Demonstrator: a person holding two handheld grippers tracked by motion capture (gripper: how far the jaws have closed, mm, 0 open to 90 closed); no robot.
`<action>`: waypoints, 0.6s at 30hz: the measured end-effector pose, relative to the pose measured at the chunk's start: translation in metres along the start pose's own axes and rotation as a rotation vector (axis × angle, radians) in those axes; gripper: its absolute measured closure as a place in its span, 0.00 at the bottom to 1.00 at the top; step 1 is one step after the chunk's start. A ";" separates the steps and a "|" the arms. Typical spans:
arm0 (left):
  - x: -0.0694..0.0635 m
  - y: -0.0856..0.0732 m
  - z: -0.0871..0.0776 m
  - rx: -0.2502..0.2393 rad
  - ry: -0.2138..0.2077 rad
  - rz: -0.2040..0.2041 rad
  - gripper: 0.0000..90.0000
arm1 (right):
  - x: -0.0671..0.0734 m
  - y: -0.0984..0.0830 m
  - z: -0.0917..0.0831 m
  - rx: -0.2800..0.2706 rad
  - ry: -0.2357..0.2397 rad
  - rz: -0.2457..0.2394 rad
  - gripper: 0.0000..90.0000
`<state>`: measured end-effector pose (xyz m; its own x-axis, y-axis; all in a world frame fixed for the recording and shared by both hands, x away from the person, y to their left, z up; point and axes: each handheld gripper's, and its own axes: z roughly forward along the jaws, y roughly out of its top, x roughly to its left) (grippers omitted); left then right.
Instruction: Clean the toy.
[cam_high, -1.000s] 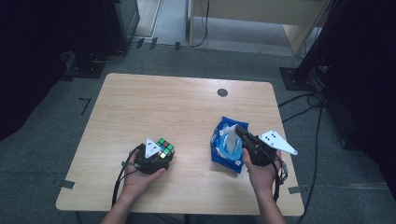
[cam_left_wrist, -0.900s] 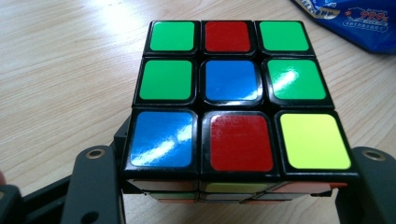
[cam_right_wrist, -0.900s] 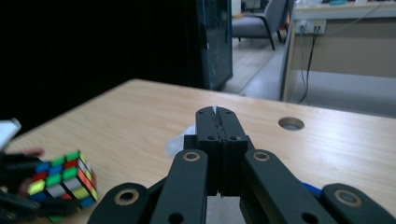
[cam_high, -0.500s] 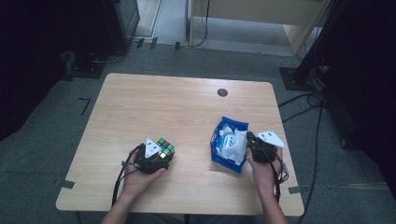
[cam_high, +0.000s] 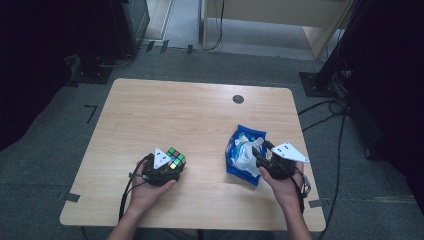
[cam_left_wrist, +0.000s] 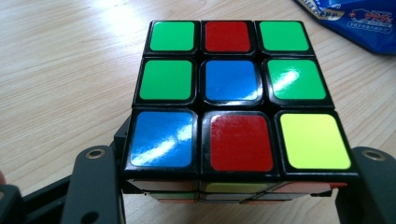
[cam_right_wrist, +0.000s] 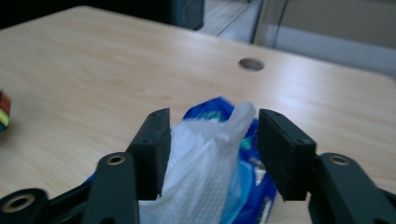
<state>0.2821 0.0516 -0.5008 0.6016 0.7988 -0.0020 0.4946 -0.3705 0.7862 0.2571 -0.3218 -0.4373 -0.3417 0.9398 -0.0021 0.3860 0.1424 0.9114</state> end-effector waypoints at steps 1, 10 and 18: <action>0.000 0.000 0.000 0.000 0.000 0.000 0.38 | -0.001 0.003 -0.005 -0.017 -0.014 0.004 0.46; -0.003 0.001 0.000 0.001 -0.001 0.006 0.38 | -0.002 -0.015 0.007 0.095 0.130 -0.036 0.39; -0.003 0.000 0.002 0.004 -0.004 0.008 0.38 | -0.009 -0.038 0.035 0.192 0.194 -0.005 0.37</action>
<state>0.2816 0.0481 -0.5016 0.6083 0.7937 0.0016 0.4925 -0.3790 0.7834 0.2754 -0.3249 -0.4864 -0.4950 0.8643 0.0892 0.5329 0.2210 0.8168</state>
